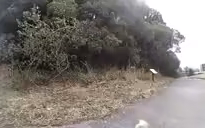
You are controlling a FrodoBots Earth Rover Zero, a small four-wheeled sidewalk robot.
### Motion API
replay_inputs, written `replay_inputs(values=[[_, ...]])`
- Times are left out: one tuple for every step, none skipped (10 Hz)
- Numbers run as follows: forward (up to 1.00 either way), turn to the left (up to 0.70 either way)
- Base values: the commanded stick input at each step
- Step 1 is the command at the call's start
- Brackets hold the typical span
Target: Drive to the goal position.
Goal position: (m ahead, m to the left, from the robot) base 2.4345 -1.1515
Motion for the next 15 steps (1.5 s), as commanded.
replay_inputs(values=[[0.7,-0.14],[0.7,-0.14],[0.7,-0.14],[0.7,-0.14],[0.55,-0.26],[0.25,-0.5],[0.0,-0.7],[0.0,-0.7],[0.0,-0.7],[0.0,-0.7],[0.0,-0.7],[0.0,-0.7],[0.0,-0.7],[0.0,-0.7],[0.0,-0.7]])
